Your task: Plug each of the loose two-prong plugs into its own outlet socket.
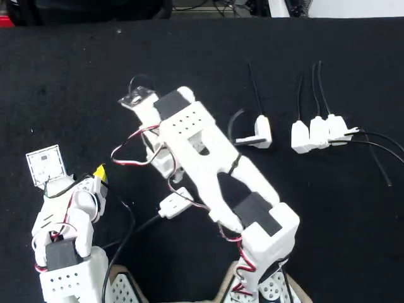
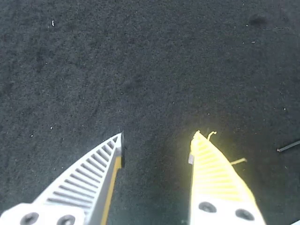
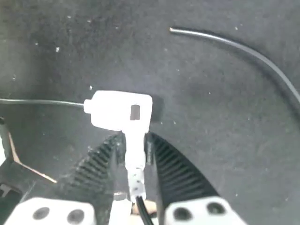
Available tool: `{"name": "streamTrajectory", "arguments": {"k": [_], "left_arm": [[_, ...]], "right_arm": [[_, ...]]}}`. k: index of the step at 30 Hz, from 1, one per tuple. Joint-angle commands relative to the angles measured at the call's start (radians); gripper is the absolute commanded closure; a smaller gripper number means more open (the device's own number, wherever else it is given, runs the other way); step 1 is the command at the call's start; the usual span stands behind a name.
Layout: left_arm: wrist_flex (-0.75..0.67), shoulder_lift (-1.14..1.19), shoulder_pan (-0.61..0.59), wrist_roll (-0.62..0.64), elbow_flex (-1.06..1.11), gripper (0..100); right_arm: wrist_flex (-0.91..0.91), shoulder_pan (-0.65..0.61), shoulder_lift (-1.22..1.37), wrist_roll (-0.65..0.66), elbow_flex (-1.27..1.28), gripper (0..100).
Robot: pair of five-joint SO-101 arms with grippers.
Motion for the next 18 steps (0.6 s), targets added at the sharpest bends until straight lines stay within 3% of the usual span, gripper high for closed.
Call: {"name": "streamTrajectory", "arguments": {"k": [1,18], "left_arm": [[0.005,-0.006,-0.012,-0.002,-0.033,76],[0.005,-0.006,-0.012,-0.002,-0.033,76]], "right_arm": [[0.034,0.021,-0.038,-0.006,0.054,98.7],[0.032,0.023,0.107,-0.006,0.097,98.7]]}}
